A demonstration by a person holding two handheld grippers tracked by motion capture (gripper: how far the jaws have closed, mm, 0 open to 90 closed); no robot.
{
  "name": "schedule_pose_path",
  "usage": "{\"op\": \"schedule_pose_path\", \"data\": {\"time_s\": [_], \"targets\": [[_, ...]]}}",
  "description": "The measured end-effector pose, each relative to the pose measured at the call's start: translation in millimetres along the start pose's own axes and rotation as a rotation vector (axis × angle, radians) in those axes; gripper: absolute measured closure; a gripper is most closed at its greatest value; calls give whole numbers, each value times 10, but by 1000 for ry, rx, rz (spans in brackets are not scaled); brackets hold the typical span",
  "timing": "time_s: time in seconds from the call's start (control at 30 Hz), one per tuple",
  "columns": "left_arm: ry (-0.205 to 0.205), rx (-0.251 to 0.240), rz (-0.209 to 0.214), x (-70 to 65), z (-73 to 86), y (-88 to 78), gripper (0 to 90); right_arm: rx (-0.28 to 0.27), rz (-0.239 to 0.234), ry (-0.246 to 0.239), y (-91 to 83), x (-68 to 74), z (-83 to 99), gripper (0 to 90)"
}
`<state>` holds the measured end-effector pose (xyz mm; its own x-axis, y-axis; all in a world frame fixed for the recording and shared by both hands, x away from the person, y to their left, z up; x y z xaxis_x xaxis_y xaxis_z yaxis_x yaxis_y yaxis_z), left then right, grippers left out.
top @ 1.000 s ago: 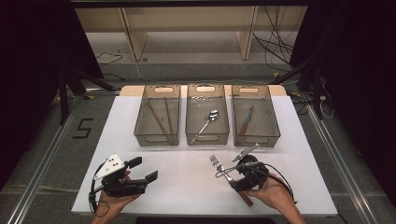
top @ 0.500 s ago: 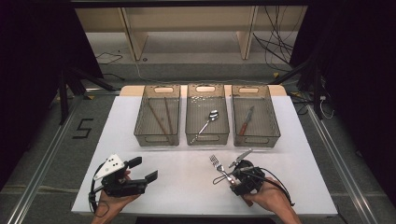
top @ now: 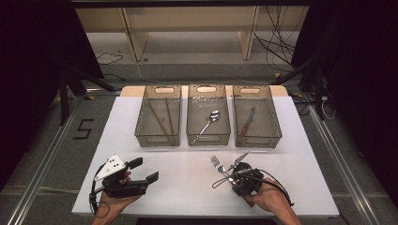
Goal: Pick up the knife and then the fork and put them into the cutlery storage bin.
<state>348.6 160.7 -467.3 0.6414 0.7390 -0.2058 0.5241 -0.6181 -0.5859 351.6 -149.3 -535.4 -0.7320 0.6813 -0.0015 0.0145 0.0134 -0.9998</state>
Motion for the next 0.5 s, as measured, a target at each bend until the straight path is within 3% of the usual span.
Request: {"op": "schedule_pose_path", "data": {"time_s": [0.1, 0.3, 0.5], "targets": [[1, 0, 0, -1, 0, 0, 157, 2, -16, 21, -1, -28, -3, 765], [1, 0, 0, 1, 1, -1, 157, 9, -19, 10, -14, -37, -6, 772], [1, 1, 0, 0, 0, 4, 157, -38, -33, -2, -147, -72, -13, 774]]}}
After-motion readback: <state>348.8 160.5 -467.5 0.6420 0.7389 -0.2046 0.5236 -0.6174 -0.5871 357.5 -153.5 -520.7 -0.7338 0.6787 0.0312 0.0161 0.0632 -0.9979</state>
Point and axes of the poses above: each handheld gripper's, and its own axes: y roughly forward along the jaws, z roughly out of its underside, x roughly to its left, the point moved 8 cm from there along y, roughly forward along the jaws, and after that the axes turned 15 degrees about x, right-handed, at the moved point
